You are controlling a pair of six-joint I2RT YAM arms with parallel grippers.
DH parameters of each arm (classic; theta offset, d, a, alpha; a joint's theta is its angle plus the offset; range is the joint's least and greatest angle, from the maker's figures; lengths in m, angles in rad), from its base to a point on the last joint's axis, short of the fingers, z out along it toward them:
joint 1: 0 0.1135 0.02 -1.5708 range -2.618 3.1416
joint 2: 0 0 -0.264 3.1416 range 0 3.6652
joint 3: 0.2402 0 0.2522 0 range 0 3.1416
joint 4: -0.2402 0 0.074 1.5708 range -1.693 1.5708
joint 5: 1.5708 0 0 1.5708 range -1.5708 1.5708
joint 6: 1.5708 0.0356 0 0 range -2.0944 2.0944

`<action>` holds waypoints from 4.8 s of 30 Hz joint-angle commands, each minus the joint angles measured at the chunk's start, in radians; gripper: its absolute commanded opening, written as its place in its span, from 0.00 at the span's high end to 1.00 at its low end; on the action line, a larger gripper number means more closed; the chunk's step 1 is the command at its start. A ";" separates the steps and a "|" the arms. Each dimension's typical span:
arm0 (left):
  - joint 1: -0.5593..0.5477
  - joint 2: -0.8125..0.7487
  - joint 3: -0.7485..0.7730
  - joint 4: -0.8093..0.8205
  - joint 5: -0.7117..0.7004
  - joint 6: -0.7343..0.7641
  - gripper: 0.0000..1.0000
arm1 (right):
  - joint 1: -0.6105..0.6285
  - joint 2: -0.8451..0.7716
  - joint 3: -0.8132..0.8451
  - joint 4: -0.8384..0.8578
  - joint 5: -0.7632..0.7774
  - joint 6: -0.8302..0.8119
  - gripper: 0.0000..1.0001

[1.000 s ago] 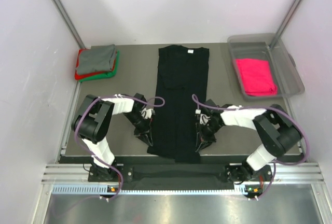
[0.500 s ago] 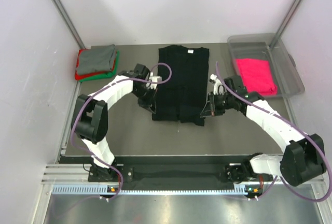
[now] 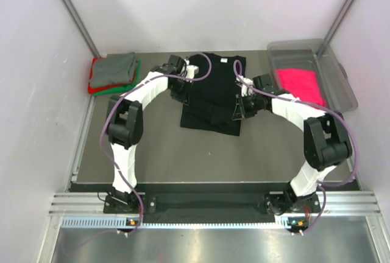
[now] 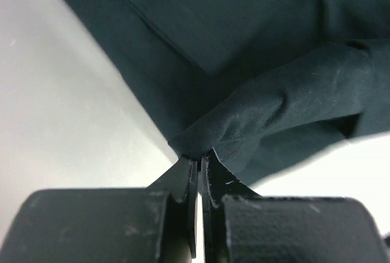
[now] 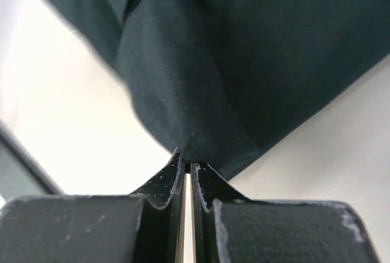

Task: Fold and stack the t-shirts
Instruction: Fold the tshirt

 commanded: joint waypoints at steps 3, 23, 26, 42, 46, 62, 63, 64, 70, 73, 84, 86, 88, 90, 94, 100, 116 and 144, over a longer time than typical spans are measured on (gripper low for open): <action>0.005 0.063 0.048 0.069 -0.041 0.024 1.00 | -0.057 0.053 0.066 0.161 0.050 -0.046 1.00; 0.007 0.080 0.096 0.184 -0.145 -0.008 1.00 | -0.119 0.239 0.218 0.284 0.062 -0.023 1.00; 0.007 0.096 0.117 0.184 -0.162 -0.014 1.00 | -0.119 0.246 0.216 0.302 0.068 -0.017 1.00; 0.007 0.138 0.216 0.176 -0.330 -0.029 0.66 | -0.131 0.138 0.170 0.329 0.101 -0.013 0.54; 0.007 0.028 0.173 0.139 -0.471 -0.046 0.46 | -0.148 -0.013 0.031 0.315 0.075 0.007 0.50; 0.237 -0.160 -0.384 0.219 0.364 -0.368 0.28 | -0.196 0.065 -0.106 0.210 -0.195 0.251 0.44; 0.237 -0.137 -0.383 0.221 0.375 -0.384 0.29 | -0.202 0.062 -0.117 0.220 -0.200 0.260 0.44; 0.237 -0.127 -0.381 0.222 0.375 -0.388 0.30 | -0.205 0.062 -0.136 0.224 -0.203 0.270 0.43; 0.236 -0.058 -0.389 0.237 0.395 -0.418 0.34 | -0.206 0.085 -0.178 0.273 -0.214 0.329 0.41; 0.233 -0.034 -0.390 0.250 0.400 -0.425 0.36 | -0.206 0.122 -0.175 0.295 -0.228 0.349 0.41; 0.177 0.041 -0.351 0.244 0.386 -0.456 0.41 | -0.206 0.206 -0.146 0.339 -0.271 0.377 0.44; 0.171 0.046 -0.347 0.247 0.386 -0.456 0.44 | -0.206 0.210 -0.150 0.344 -0.271 0.379 0.45; 0.170 0.055 -0.343 0.245 0.380 -0.457 0.47 | -0.206 0.211 -0.152 0.344 -0.263 0.373 0.46; 0.170 0.060 -0.337 0.242 0.375 -0.456 0.51 | -0.206 0.219 -0.154 0.353 -0.268 0.374 0.52; 0.171 0.077 -0.329 0.250 0.364 -0.464 0.67 | -0.205 0.231 -0.163 0.378 -0.257 0.395 0.64; 0.171 0.081 -0.298 0.259 0.343 -0.464 1.00 | -0.216 0.234 -0.166 0.408 -0.261 0.396 0.86; 0.151 -0.313 -0.320 0.234 0.386 -0.381 1.00 | -0.282 -0.146 -0.144 0.107 -0.386 0.281 1.00; 0.137 -0.183 -0.087 0.227 0.435 -0.327 1.00 | -0.390 -0.358 -0.096 0.034 -0.357 0.166 1.00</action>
